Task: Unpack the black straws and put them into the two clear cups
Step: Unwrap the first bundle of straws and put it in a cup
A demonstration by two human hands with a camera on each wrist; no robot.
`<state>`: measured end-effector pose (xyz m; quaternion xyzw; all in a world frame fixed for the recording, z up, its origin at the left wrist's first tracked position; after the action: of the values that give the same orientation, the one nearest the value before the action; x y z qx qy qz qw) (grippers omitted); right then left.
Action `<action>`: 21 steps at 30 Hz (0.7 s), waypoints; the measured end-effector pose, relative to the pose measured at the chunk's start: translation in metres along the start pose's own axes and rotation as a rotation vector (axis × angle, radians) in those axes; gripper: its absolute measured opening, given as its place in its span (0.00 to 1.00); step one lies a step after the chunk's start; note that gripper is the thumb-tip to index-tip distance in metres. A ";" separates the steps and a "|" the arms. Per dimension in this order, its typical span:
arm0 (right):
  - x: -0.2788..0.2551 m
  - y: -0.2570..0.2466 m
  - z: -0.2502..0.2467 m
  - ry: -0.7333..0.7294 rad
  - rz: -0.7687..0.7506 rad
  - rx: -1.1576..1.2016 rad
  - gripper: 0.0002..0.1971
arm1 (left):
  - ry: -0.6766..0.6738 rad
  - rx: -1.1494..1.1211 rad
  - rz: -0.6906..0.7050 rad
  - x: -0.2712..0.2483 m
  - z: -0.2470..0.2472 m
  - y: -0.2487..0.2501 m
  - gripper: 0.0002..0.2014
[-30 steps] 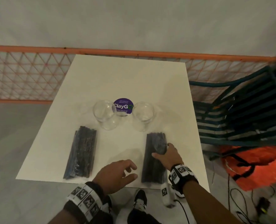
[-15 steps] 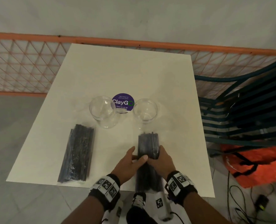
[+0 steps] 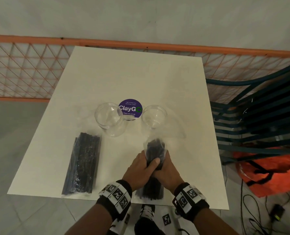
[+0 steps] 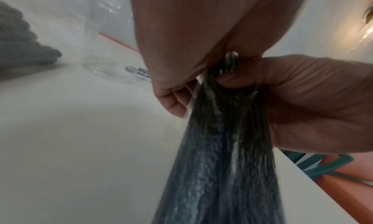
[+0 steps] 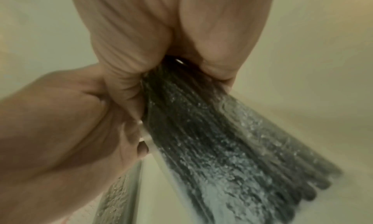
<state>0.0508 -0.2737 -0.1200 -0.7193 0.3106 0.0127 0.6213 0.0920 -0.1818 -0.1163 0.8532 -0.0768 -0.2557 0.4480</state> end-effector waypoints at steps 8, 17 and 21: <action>-0.006 -0.026 0.000 -0.098 -0.024 0.192 0.24 | -0.123 -0.318 -0.051 -0.006 -0.016 0.017 0.29; -0.005 -0.062 -0.016 0.157 -0.377 -0.032 0.22 | -0.056 -0.289 0.179 -0.011 -0.021 0.054 0.32; -0.014 -0.074 -0.017 0.169 -0.617 -0.067 0.09 | 0.010 -0.409 0.275 -0.016 -0.038 0.063 0.38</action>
<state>0.0674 -0.2807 -0.0447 -0.7982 0.1275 -0.2260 0.5436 0.1040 -0.1857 -0.0419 0.7274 -0.1368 -0.1983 0.6425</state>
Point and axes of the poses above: each hand's wrist, its own x-axis towards the middle knuckle, its own z-axis out of the palm, y = z × x, the point moved 10 cm from there along x, towards the middle knuckle, and after that the axes turned 15 degrees about y, right-handed, at the moved point
